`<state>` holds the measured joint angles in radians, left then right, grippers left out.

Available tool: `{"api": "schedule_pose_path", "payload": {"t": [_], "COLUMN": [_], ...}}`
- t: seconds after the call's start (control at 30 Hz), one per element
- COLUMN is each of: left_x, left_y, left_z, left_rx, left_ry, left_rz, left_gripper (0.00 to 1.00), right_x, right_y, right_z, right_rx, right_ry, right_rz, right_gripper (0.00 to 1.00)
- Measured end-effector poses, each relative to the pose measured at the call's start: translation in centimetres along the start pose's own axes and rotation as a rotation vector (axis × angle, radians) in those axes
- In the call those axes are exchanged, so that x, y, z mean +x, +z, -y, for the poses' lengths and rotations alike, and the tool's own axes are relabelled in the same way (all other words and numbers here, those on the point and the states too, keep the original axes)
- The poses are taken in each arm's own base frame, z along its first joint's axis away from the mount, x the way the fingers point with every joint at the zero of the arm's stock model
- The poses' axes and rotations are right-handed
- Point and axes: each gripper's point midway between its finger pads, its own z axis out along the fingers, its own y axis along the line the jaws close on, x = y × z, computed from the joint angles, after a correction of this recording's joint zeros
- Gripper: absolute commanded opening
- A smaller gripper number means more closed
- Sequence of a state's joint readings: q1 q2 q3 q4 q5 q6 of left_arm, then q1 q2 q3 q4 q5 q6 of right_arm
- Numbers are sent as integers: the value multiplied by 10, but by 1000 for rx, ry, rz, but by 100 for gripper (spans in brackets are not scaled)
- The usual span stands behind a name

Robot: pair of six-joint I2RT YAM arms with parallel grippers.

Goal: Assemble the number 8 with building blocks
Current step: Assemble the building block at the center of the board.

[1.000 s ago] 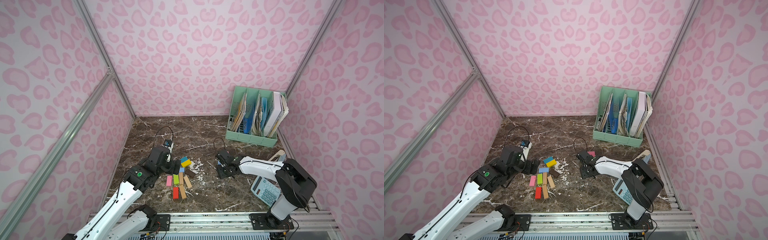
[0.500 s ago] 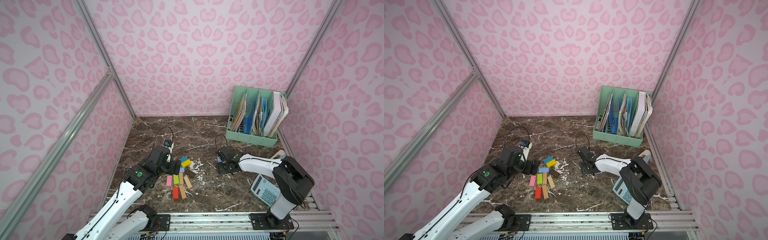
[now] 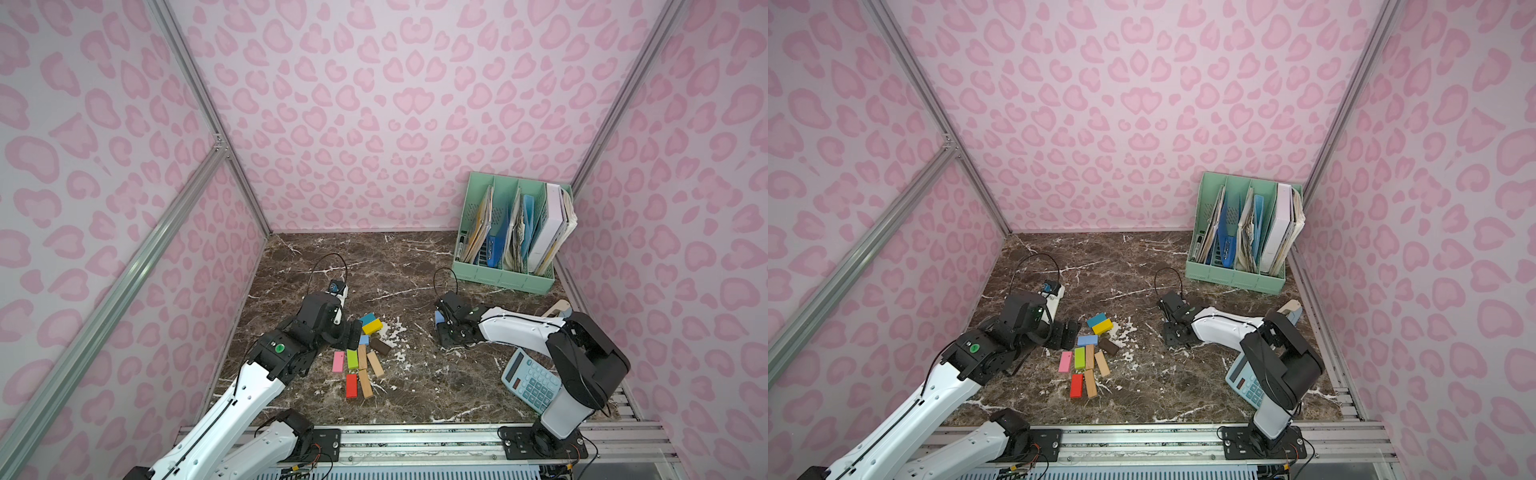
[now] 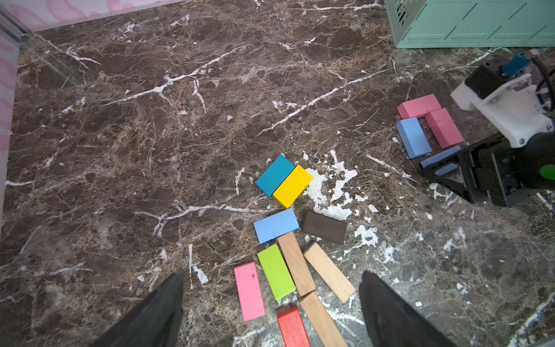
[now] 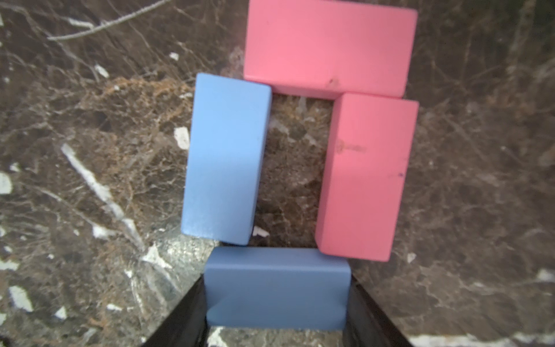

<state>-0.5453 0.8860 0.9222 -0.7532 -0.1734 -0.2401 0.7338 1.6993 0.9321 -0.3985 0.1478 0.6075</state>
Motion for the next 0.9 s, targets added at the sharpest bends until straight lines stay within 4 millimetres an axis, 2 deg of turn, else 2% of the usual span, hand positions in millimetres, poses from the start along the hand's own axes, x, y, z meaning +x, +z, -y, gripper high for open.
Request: {"api": "schedule_pose_path", "payload": {"t": [0.23,0.37,0.57,0.9], "left_x": [0,0,0,0], "left_y": [1,1,1,1], "left_z": [0,0,0,0], "left_rx": [0,0,0,0], "left_ry": [1,1,1,1], "left_rz": [-3,-3,-3,-3], "left_gripper": [95,95,95,95], "right_x": [-1,-2,-2,0], "right_y": [0,0,-1,-1], "right_z": [0,-1,0,3], "right_rx": [-3,-6,-6,6], "right_ry": [3,5,13,20], "right_rz": [4,5,6,1], "right_gripper": [76,79,77,64]}}
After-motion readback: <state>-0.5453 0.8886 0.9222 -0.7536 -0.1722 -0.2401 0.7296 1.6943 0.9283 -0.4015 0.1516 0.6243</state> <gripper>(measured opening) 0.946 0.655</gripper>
